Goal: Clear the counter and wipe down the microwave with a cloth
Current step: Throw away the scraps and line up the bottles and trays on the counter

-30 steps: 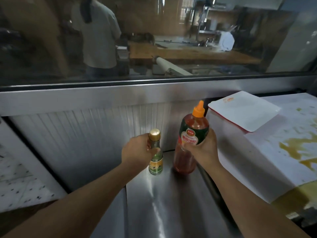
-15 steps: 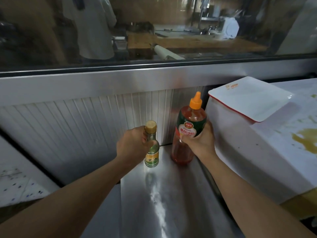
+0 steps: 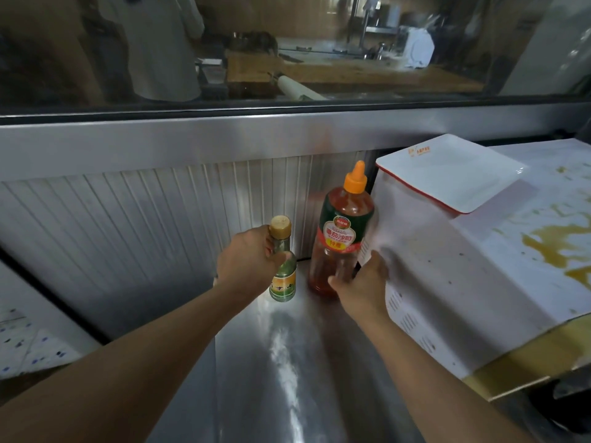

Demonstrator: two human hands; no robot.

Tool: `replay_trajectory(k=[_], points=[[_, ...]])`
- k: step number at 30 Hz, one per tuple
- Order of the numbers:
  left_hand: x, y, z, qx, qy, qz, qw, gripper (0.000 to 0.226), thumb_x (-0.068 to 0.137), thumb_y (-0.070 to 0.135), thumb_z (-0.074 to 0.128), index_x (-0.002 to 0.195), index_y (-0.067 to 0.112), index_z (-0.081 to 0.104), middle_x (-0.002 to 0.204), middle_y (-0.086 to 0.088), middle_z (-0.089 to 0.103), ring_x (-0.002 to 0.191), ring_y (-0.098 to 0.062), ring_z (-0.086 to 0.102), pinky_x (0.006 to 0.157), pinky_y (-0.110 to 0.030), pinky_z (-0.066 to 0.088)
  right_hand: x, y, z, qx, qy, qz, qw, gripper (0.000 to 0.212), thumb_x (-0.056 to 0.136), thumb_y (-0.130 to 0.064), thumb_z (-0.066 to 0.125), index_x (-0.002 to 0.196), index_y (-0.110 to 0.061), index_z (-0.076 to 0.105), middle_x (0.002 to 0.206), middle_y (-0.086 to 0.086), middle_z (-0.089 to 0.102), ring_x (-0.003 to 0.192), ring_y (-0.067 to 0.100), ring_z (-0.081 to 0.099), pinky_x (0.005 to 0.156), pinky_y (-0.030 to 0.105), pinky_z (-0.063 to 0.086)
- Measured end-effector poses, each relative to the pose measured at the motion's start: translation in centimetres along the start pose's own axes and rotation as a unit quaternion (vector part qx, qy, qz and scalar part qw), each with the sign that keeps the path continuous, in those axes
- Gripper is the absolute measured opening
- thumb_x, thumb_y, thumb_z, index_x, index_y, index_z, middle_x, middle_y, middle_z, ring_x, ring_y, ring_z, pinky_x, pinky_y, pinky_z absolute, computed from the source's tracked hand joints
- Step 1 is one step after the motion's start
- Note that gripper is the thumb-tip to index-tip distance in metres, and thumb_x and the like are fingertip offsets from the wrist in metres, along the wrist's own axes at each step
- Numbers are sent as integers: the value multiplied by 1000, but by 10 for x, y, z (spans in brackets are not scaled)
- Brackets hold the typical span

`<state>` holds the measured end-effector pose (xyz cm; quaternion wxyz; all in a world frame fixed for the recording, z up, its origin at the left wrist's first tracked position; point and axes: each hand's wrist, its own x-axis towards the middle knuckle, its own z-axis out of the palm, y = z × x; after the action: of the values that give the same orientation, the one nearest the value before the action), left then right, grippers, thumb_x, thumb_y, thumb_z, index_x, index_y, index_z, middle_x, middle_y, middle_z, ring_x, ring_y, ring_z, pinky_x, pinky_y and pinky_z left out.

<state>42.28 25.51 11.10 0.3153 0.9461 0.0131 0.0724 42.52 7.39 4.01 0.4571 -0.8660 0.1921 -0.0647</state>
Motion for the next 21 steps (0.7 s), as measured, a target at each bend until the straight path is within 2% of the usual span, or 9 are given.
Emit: replay_trajectory(k=[2,6,9,12,17,21], points=[[1,-3,3,-3,4,2,1000,22,82,37,68,88,20,57,84,0,62,81,-21,58,69,-32,46,-6,5,9,-34,-24,18,999,88,76,-20,78,140,-1,21,144,20,32,128,35,42,98,36,42],[5,-11,10,-11,8,18,1000,22,81,36,69,90,19,60,86,0,64,82,-20,59,71,-32,48,-1,8,31,-29,-8,34,999,87,73,-27,80,135,0,26,138,21,40,120,36,49,91,36,46],[9,-15,15,-18,11,30,999,21,80,35,70,88,19,60,85,0,65,83,-21,60,72,-34,50,7,9,41,-37,20,35,999,86,74,-27,79,134,1,25,138,23,39,119,40,51,93,41,47],[13,-18,19,-24,11,39,999,21,80,34,71,87,18,61,85,-1,66,83,-21,61,73,-35,51,15,9,43,-54,38,35,997,83,77,-24,77,135,5,24,137,26,40,119,41,50,94,40,46],[21,-18,22,-37,6,44,998,20,79,32,72,82,18,59,82,-3,65,82,-24,61,74,-40,53,28,9,45,-94,51,35,994,60,85,-18,68,127,5,33,130,23,49,115,39,54,87,39,47],[30,-17,26,-33,5,43,999,19,79,31,72,84,17,60,82,-3,65,81,-24,61,75,-40,53,35,10,44,-105,51,42,992,53,87,-16,64,127,4,35,130,24,49,115,39,53,86,40,47]])
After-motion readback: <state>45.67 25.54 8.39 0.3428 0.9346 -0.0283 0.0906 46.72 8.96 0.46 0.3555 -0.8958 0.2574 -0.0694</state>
